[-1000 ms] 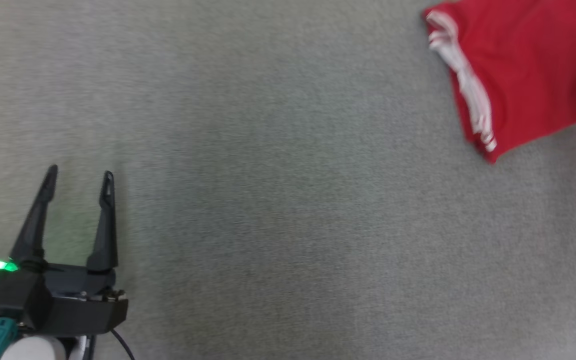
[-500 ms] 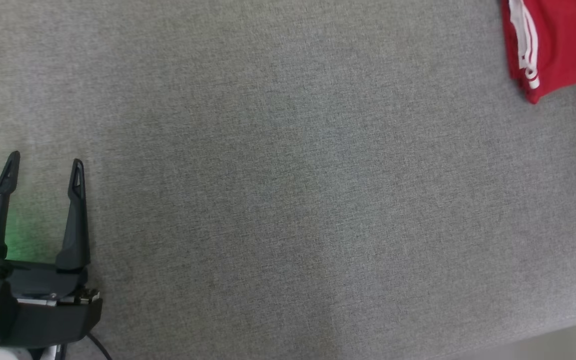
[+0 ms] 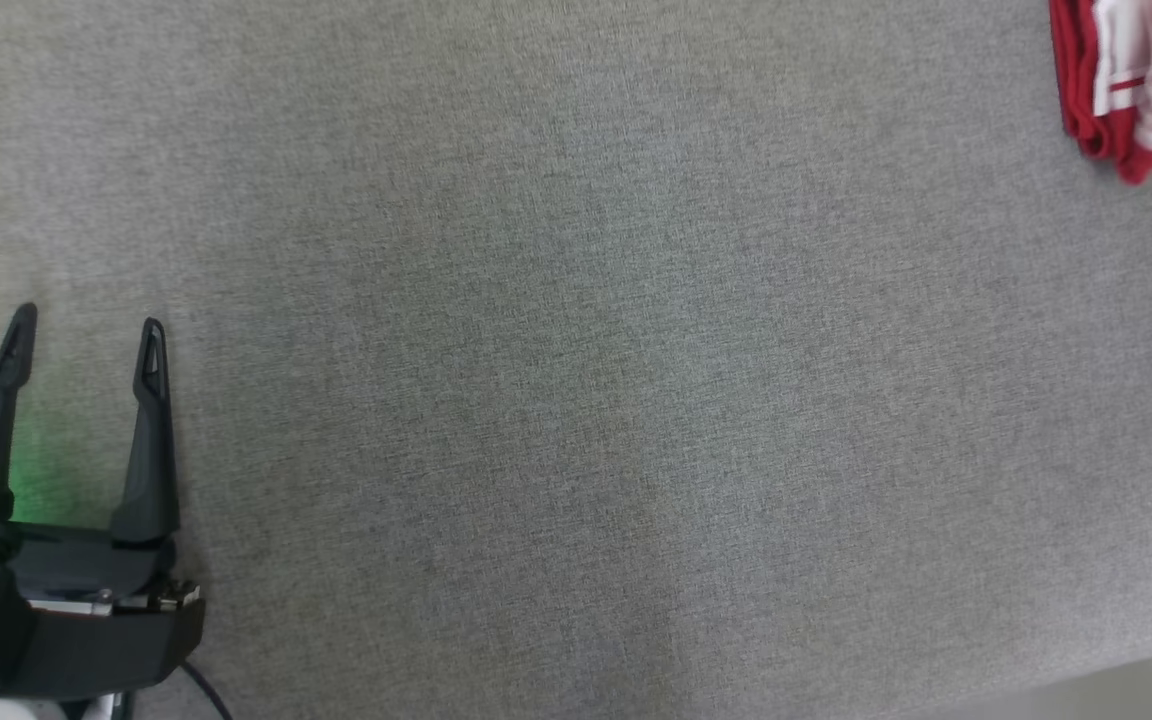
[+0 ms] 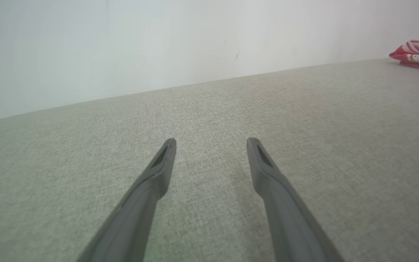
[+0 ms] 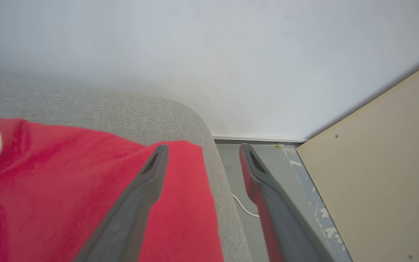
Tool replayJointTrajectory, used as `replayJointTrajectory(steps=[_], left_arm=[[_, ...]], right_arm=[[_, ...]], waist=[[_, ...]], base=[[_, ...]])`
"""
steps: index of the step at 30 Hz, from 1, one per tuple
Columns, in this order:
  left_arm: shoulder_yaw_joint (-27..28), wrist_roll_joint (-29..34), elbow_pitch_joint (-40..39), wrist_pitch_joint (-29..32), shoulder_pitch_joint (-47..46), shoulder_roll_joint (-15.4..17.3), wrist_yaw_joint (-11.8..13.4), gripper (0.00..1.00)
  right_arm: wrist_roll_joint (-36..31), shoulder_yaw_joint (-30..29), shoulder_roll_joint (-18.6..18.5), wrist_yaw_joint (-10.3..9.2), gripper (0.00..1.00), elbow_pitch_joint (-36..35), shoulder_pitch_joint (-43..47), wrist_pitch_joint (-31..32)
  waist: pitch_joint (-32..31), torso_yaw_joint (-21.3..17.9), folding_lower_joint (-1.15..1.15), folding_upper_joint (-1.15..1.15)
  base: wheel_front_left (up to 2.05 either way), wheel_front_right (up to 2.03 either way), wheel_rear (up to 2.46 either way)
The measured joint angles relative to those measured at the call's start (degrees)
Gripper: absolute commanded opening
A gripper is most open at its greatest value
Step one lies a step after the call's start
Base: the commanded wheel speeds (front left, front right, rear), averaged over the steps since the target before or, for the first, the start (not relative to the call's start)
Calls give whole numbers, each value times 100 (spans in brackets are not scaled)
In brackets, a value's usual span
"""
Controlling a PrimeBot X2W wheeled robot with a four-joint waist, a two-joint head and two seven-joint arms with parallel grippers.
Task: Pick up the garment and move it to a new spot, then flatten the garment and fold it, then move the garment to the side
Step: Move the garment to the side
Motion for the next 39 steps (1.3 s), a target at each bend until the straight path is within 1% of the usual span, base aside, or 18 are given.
replayJointTrajectory(steps=[6, 12, 13, 16, 17, 19, 21, 27, 35, 39], left_arm=[[-38, -67, 333, -147, 26, -123, 76, 100], [-26, -208, 712, -324, 217, -276, 152, 100], [-21, -231, 797, -359, 287, -332, 182, 100], [-21, -265, 905, -394, 370, -378, 203, 100], [-14, -285, 1006, -403, 468, -437, 230, 100], [-14, -315, 1083, -438, 565, -494, 254, 100], [-14, -321, 1115, -443, 624, -509, 255, 100], [-15, -370, 1319, -468, 817, -616, 267, 100], [-7, -409, 1533, -478, 1051, -731, 260, 100], [43, -411, 1563, -490, 1176, -773, 259, 100]], right_arm=[[-67, -38, 62, 0, 100, 68, -19, -489], [55, 60, 388, 0, 100, -302, 181, -1177], [101, 59, 485, 0, 100, -428, 332, -1369], [188, 24, 590, 0, 100, -554, 555, -1526], [232, -11, 722, 0, 100, -693, 805, -1640], [257, -51, 838, 0, 100, -847, 1085, -1718], [279, -77, 892, 0, 100, -943, 1240, -1761], [276, -436, 1183, 0, 100, -1547, 2349, -1858], [70, -869, 1780, 0, 100, -2505, 4021, -1848], [-36, -1027, 2020, 0, 100, -3073, 4737, -1685]], waist=[[-241, 71, 0, 0], [-664, 147, 0, 0], [-833, 173, 0, 0], [-1010, 201, -1, -1], [-1191, 228, -1, 0], [-1383, 255, -1, -1], [-1478, 268, -1, -1], [-2035, 366, -1, -2], [-2670, 542, -2, -2], [-2924, 624, -2, -2]], base=[[0, 0, 0], [0, 0, 0], [0, 0, 0], [0, 0, 0], [0, 0, 0], [0, 0, 0], [0, 0, 0], [0, 0, 0], [0, 0, 0], [0, 0, 0]])
